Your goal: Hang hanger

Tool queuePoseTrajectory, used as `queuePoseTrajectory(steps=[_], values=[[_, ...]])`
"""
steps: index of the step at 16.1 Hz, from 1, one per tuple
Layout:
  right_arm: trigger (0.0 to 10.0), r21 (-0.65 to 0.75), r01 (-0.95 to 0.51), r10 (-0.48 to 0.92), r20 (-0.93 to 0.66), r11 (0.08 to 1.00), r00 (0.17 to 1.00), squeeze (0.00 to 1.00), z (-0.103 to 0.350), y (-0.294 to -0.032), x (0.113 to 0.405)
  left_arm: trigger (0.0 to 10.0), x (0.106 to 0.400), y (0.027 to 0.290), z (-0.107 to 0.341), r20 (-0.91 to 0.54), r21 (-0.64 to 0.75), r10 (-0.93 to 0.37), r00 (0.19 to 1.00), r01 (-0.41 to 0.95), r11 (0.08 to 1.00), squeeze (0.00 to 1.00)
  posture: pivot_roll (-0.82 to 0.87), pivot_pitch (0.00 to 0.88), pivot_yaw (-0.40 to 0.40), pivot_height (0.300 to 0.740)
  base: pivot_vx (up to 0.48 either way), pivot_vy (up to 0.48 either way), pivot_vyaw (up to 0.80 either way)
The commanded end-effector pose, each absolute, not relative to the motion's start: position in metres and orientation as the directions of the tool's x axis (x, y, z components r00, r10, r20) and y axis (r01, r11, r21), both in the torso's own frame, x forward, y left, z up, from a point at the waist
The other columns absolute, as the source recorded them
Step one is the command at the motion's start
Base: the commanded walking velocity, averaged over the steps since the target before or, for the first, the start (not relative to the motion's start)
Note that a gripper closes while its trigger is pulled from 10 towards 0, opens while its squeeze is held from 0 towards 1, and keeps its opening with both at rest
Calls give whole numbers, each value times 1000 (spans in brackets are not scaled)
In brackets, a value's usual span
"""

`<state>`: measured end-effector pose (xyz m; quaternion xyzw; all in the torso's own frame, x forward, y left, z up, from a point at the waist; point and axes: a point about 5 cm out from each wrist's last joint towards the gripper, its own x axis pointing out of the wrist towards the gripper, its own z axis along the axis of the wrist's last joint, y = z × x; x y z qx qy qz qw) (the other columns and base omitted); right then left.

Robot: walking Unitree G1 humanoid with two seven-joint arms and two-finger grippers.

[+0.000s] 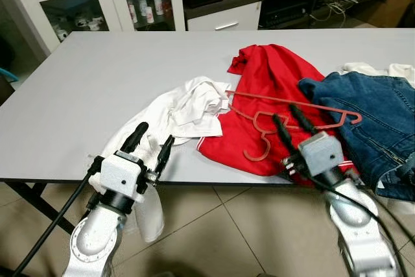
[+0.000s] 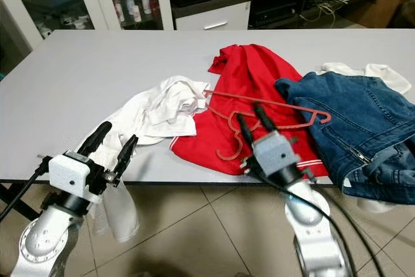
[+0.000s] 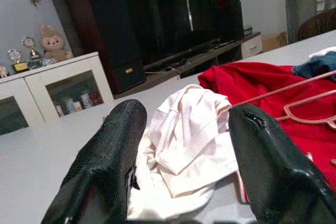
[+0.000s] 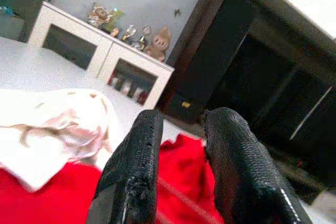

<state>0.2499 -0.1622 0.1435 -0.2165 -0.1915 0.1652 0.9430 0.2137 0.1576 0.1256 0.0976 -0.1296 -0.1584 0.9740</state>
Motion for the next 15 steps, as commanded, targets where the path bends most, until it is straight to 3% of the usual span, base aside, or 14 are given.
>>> queuePoseTrajectory(steps=[1,4,6,7,8,9,15], values=[[10000,-496,-185,375,316,848,872,0,150,-167,255,10000,217,160,130,241,256,-326,914,265,930,0,-4,0,60,740,0,0,0],[10000,-618,-217,464,272,756,843,0,156,-159,278,10000,230,165,145,286,315,-350,892,257,913,0,-1,0,48,740,0,0,0],[10000,-676,-199,442,207,710,873,0,160,-173,298,10000,235,158,153,273,387,-463,843,344,856,0,-6,0,46,740,0,0,0],[10000,-694,-188,415,173,695,893,212,159,-180,306,10000,237,153,155,245,449,-540,806,399,800,0,-16,0,51,740,0,0,0],[10000,-718,-181,386,131,672,913,847,156,-186,311,10000,239,150,155,223,497,-586,779,426,756,0,-22,0,55,740,0,0,0],[10000,-741,-180,357,86,647,930,1000,151,-192,315,10000,241,149,157,219,517,-604,767,434,738,0,-26,0,56,740,0,0,0],[10000,-816,-195,303,-26,543,952,1000,140,-208,311,10000,250,146,167,232,539,-634,738,446,715,0,-55,0,75,740,0,0,0]])
